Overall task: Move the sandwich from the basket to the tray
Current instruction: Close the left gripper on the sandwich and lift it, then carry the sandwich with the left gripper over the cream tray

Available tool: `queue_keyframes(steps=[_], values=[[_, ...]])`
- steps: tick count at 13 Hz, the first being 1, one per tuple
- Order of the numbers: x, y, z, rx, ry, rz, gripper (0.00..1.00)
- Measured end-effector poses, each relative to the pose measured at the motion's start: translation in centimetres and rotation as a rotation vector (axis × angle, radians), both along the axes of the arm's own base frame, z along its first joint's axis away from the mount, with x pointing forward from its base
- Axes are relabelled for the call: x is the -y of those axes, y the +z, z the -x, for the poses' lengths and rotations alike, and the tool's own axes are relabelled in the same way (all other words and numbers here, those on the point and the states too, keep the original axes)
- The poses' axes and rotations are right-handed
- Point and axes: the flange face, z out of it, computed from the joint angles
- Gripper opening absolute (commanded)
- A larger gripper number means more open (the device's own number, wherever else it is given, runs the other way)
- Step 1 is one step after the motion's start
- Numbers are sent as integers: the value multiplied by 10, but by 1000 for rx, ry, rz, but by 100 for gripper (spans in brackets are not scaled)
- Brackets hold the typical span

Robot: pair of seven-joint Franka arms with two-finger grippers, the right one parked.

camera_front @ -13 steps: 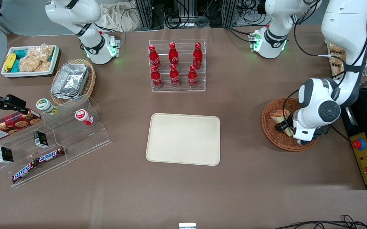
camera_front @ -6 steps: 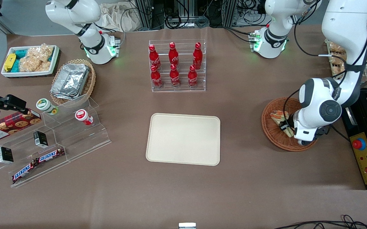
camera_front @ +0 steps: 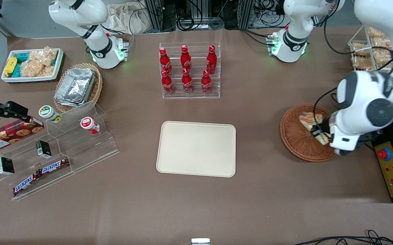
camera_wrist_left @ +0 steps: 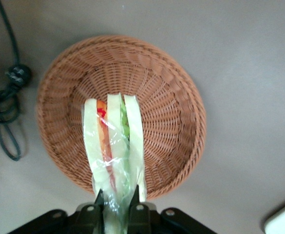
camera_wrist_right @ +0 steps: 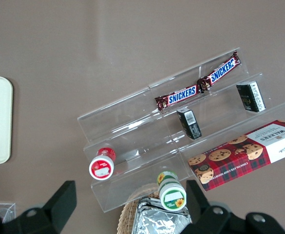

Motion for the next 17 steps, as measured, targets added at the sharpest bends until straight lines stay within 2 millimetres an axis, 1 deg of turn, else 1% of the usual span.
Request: queue_keyframes(steps=[2, 3, 4, 5, 6, 7, 8, 10, 12, 13, 14, 15, 17], values=[[-3, 65, -15, 36, -84, 17, 0], [-4, 88, -19, 59, -124, 24, 0], [-5, 101, -21, 72, -163, 31, 0], [-2, 103, -22, 72, -208, 40, 0], [7, 97, -23, 59, -263, 53, 0], [28, 84, -24, 37, -316, 69, 0], [54, 70, -25, 14, -363, 85, 0], [116, 37, -23, -19, -463, 116, 0], [181, 3, -20, -10, -555, 142, 0], [214, -12, -17, 15, -577, 151, 0], [242, -23, -15, 47, -577, 160, 0], [265, -33, -14, 75, -568, 170, 0], [293, -53, -15, 124, -568, 196, 0]])
